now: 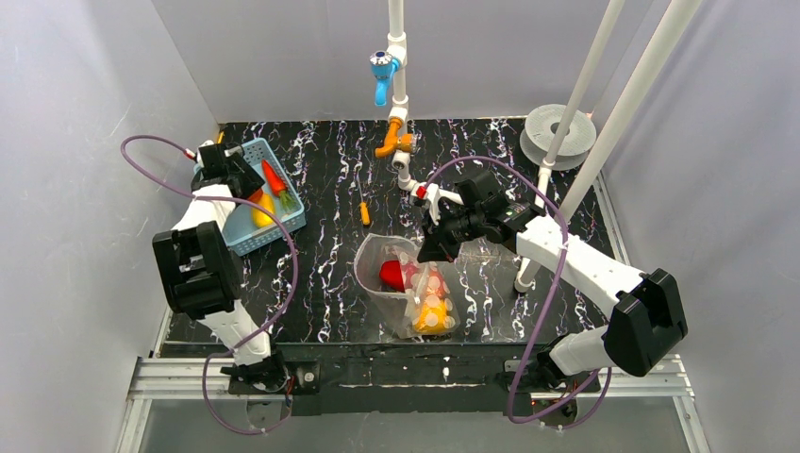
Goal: Open the zip-top bag and remove the fake food
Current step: Place the fake vegetable in the bin.
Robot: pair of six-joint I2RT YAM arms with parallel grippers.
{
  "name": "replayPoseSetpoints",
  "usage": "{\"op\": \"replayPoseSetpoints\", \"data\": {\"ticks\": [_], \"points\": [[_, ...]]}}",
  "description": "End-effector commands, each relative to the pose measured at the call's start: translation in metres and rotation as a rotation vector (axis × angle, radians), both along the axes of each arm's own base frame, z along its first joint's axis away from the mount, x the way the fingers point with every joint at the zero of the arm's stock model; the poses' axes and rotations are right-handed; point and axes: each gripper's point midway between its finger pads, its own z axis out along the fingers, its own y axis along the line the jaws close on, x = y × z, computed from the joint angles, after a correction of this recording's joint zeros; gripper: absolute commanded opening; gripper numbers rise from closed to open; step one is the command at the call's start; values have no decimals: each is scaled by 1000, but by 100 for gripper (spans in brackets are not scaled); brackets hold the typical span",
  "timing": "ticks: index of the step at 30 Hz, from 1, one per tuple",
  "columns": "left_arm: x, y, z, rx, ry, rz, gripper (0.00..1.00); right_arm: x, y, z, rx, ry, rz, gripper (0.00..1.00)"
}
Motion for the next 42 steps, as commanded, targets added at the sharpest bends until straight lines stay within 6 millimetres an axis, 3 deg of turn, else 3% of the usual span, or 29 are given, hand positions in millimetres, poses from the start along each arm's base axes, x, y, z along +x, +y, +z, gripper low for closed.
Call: {"op": "replayPoseSetpoints", "data": {"ticks": [1, 4, 5, 13, 19, 26, 31, 42], "points": [[5, 5, 18, -13, -5, -7, 71, 3, 3, 15, 46, -37, 9, 1], [4, 5, 24, -18, -3, -13, 97, 3, 2, 15, 45, -40, 7, 1], [4, 4, 26, -21, -7, -17, 98, 3, 2, 15, 44, -40, 5, 1], [-2, -4, 48, -83, -72, -55, 98, 3, 1, 15, 43, -47, 3, 1], [-10, -33, 81, -223, -227, -150, 98, 2, 1, 16, 47, -48, 9, 1], [-45, -88, 101, -442, -306, -278, 98, -2, 0, 18, 56, -45, 22, 1], [-81, -125, 112, -480, -338, -384, 98, -3, 0, 20, 62, -46, 28, 1], [-138, -163, 111, -534, -334, -488, 98, -7, -4, 25, 83, -51, 41, 1]]}}
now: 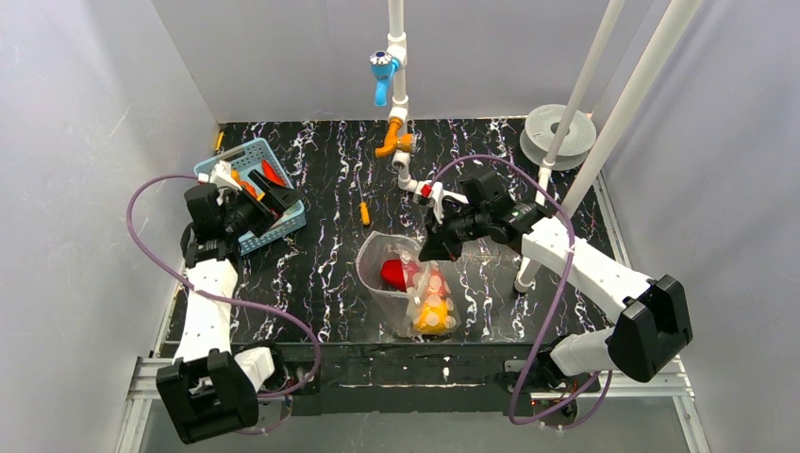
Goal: Open the zip-top bag and remove the fake food
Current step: Place the fake vegetable in the bin, then pick up the fake vegetable from the zipper food storage bag.
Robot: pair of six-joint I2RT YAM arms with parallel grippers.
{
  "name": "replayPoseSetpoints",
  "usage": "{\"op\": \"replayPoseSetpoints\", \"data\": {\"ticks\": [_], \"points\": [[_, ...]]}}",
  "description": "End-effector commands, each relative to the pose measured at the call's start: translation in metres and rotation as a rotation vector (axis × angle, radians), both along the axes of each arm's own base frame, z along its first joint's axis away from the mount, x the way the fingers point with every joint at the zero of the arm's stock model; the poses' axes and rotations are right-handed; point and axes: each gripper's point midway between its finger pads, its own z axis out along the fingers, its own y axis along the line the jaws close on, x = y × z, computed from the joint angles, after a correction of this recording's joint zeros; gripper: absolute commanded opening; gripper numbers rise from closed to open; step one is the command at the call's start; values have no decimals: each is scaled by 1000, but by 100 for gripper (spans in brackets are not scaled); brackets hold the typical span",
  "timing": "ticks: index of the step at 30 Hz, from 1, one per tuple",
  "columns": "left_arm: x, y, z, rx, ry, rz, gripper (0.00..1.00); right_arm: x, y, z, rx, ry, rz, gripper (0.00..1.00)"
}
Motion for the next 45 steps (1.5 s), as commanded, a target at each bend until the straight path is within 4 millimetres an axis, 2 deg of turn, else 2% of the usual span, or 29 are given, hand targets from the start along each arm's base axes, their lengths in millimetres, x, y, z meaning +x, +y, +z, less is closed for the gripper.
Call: {"op": "replayPoseSetpoints", "data": {"ticks": [1, 5, 11, 19, 27, 31, 45], "points": [[-26, -20, -1, -59, 17, -84, 98, -5, -2, 15, 54, -41, 31, 1], [-39, -33, 0, -120, 29, -128, 98, -6, -3, 15, 60, -39, 37, 1], [-52, -46, 1, -141, 35, -129, 98, -8, -3, 16, 68, -36, 45, 1], [-78, -69, 1, -178, 79, -223, 98, -9, -4, 17, 72, -36, 49, 1], [-110, -94, 19, -91, -42, -394, 98, -10, -5, 16, 75, -33, 53, 1], [-127, -109, 22, -7, -77, -496, 98, -11, -5, 15, 76, -28, 59, 1], [-158, -137, 22, 213, -224, -683, 98, -12, -4, 13, 74, -12, 74, 1]]}}
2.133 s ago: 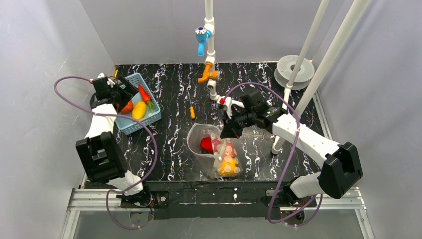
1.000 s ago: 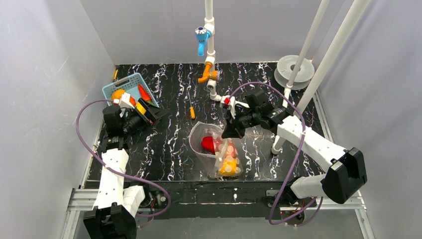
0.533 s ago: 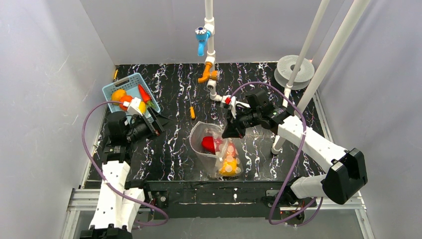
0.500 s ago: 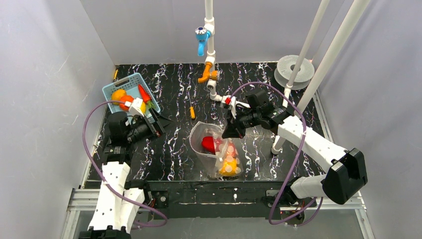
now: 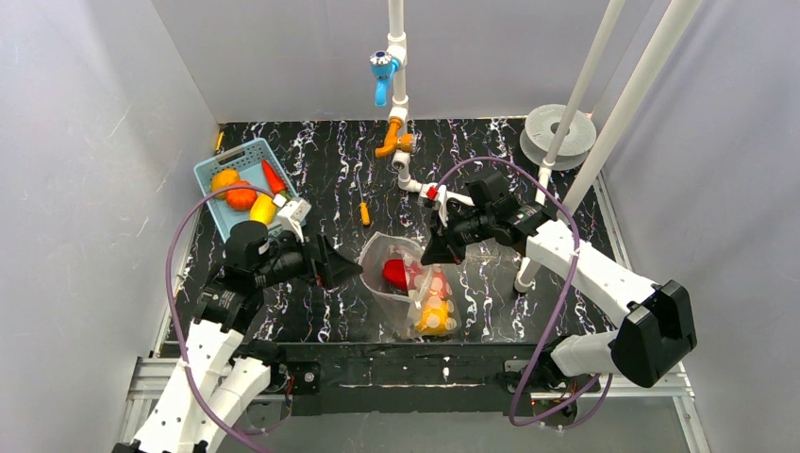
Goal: Open the zip-top bag and remove the fake food
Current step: Pick up the fake vegetable from the zipper food storage bag.
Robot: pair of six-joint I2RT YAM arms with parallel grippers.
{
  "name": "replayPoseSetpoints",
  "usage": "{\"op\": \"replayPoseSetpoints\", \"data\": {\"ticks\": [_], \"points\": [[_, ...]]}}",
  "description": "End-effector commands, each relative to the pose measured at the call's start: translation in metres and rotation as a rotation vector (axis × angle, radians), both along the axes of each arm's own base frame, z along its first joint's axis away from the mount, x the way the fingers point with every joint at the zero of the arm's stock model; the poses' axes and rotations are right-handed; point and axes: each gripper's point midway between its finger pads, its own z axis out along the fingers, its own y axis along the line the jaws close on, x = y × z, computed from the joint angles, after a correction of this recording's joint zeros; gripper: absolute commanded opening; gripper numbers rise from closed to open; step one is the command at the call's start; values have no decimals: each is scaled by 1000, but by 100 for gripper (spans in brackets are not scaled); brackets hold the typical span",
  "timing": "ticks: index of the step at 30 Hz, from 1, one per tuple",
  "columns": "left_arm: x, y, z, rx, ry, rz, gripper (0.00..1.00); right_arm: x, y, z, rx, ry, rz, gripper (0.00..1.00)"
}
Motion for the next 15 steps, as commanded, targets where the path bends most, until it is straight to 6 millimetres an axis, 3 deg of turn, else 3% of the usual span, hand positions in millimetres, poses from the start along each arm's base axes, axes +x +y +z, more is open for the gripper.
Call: {"op": "replayPoseSetpoints", "data": {"ticks": [1, 11, 15], "points": [[-4, -5, 6, 84, -90, -45, 98, -2, 1, 8, 32, -22, 28, 1], [-11, -39, -6, 295, -192, -177, 97, -3, 1, 7, 33, -13, 35, 1], [-12, -54, -10, 374, -234, -235, 90, -4, 1, 7, 35, -14, 37, 1]]}}
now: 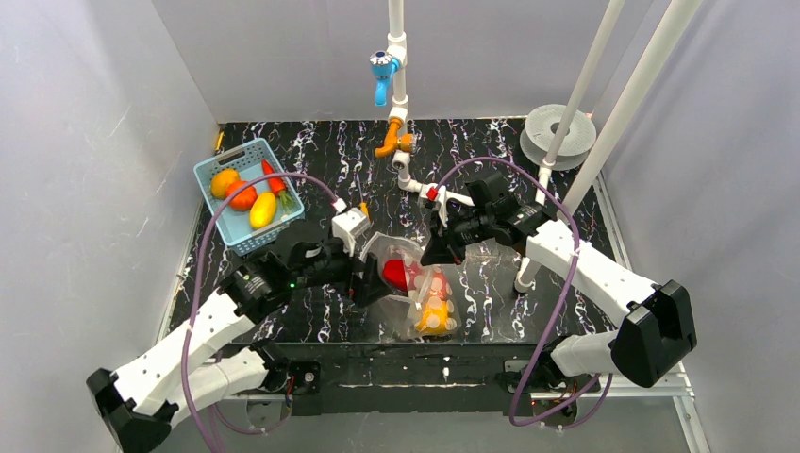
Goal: Open the zip-top bag and remove the fake food
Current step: Pick up the fake vegetable from the zipper food storage bag.
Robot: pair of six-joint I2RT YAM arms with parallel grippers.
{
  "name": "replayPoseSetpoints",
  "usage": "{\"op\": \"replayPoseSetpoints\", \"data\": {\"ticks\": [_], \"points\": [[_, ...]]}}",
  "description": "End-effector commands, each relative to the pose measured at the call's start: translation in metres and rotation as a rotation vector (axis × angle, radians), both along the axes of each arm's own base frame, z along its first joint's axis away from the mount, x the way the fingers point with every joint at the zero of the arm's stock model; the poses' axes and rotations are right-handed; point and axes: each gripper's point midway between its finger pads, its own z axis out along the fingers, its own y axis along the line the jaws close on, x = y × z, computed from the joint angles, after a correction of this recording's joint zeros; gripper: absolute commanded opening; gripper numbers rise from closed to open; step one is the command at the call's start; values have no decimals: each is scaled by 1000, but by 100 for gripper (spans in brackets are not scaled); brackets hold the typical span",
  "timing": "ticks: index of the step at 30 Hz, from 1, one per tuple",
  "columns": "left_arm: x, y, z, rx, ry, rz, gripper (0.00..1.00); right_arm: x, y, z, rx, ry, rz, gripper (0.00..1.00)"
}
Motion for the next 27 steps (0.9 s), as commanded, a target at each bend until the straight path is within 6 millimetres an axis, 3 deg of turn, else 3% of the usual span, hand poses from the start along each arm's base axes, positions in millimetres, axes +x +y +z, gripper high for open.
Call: {"op": "replayPoseSetpoints", "data": {"ticks": [1, 11, 20, 27], "points": [[11, -7, 5, 104, -112, -16, 88, -2, 1, 6, 26, -10, 19, 1], [26, -27, -11, 214, -116, -49, 72, -3, 0, 7, 30, -10, 22, 1], [38, -30, -50, 359, -209, -191, 75, -3, 0, 6, 31, -8, 22, 1], [48, -47, -67, 364, -391, -364, 75, 1, 0, 5, 16, -18, 0, 1]]}}
